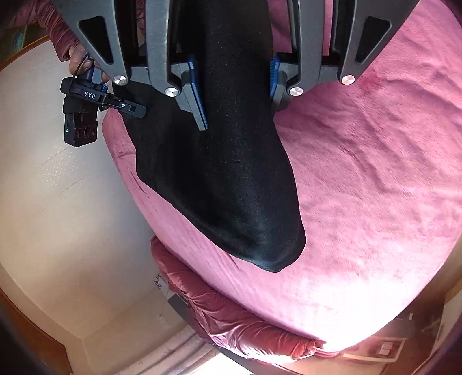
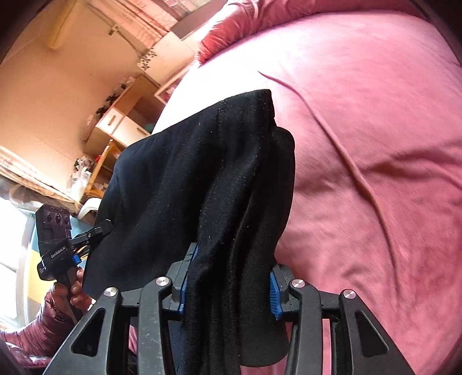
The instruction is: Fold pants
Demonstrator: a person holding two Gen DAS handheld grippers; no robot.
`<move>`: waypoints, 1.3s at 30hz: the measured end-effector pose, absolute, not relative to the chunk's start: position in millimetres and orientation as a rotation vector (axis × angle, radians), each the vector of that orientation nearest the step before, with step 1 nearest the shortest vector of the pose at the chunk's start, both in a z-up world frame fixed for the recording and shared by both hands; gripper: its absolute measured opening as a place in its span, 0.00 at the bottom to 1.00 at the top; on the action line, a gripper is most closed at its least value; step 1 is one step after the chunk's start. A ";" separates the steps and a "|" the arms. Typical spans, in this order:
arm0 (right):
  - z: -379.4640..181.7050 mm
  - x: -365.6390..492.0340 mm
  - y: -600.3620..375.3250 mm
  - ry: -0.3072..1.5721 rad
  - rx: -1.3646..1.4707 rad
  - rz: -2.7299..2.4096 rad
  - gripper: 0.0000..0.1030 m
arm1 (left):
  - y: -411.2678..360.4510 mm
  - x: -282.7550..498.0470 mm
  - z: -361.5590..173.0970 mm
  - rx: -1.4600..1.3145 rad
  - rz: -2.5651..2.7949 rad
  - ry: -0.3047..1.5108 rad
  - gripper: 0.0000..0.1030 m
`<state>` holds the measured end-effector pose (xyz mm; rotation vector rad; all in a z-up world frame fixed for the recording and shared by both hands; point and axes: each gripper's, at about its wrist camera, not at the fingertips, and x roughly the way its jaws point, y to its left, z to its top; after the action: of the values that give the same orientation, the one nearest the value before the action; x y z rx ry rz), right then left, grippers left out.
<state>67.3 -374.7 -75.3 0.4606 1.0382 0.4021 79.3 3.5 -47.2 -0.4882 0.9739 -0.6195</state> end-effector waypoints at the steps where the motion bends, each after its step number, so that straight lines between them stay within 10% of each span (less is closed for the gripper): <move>1: -71.6 77.0 -367.3 1.031 0.458 0.414 0.40 | 11.7 84.7 -41.5 -0.484 -0.610 0.961 0.35; 15: -78.6 213.9 -279.8 1.111 0.336 0.438 0.41 | 87.0 207.6 -66.8 -0.439 -0.339 1.074 0.41; 18: -108.2 223.4 -280.3 1.150 0.349 0.429 0.47 | 93.3 212.9 -103.9 -0.457 -0.307 1.101 0.59; 23: -102.8 225.7 -277.1 1.157 0.349 0.437 0.50 | 95.2 206.4 -104.0 -0.436 -0.286 1.068 0.63; 39: -71.0 213.0 -249.3 1.084 0.276 0.291 0.58 | 65.5 161.4 -51.8 -0.304 -0.073 0.922 0.61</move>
<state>213.0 -249.3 -71.0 0.2756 1.0844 0.2908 161.4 65.5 -51.8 -0.3040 0.9223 -0.0734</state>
